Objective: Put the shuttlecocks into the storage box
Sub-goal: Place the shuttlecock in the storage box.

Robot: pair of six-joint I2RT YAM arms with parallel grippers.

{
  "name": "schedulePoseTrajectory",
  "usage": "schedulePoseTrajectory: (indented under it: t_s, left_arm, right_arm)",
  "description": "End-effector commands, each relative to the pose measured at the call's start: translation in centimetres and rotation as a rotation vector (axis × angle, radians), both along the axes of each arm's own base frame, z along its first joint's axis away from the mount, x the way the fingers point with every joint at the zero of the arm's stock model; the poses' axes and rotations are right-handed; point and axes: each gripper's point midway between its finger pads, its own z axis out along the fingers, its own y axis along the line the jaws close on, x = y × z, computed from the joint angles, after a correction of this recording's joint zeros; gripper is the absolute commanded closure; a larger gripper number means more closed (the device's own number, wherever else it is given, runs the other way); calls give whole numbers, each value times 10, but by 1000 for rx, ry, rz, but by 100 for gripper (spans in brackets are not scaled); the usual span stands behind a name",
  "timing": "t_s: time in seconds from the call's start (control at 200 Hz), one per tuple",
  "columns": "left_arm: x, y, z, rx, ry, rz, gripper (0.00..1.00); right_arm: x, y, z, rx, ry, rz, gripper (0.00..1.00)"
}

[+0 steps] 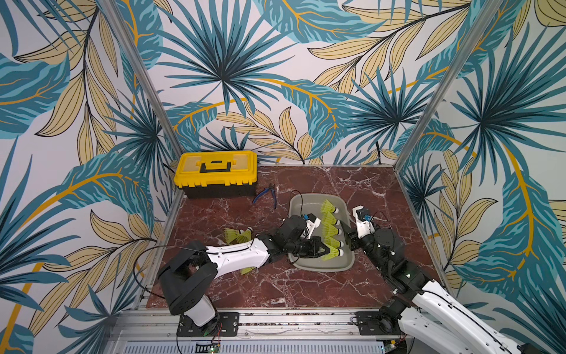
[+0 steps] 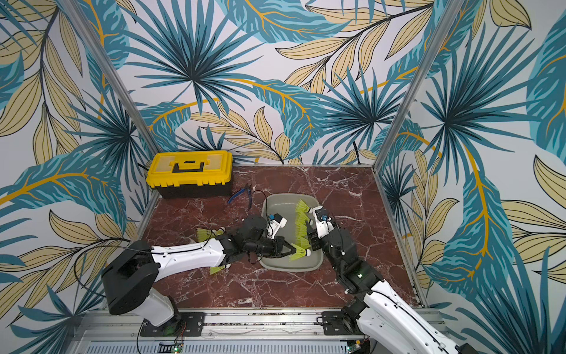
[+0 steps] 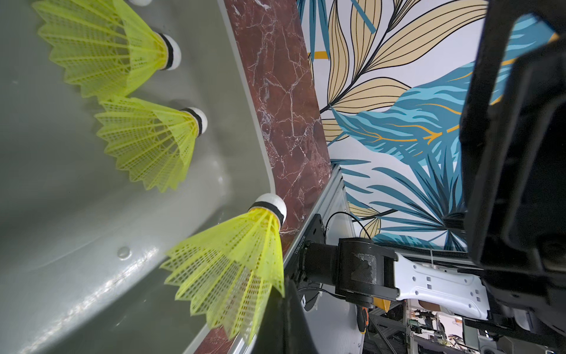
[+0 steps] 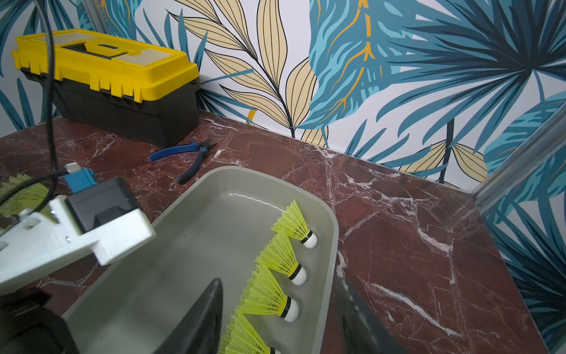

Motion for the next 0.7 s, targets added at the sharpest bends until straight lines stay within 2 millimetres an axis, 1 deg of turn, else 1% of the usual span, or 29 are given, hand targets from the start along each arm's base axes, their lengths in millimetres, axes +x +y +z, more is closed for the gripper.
schedulePoseTrajectory:
  t_s: [0.0,0.301,0.696]
  left_arm:
    - [8,-11,8,-31,-22,7,100]
    - [7,-20,-4,-26,12,-14,100]
    - [6,-26,-11,-12,33,-24,100]
  right_arm:
    - [-3,-2,-11,1,21,-6,41]
    - [-5,-6,-10,-2,13,-20,41]
    - [-5,-8,-14,-9,19,-28,41]
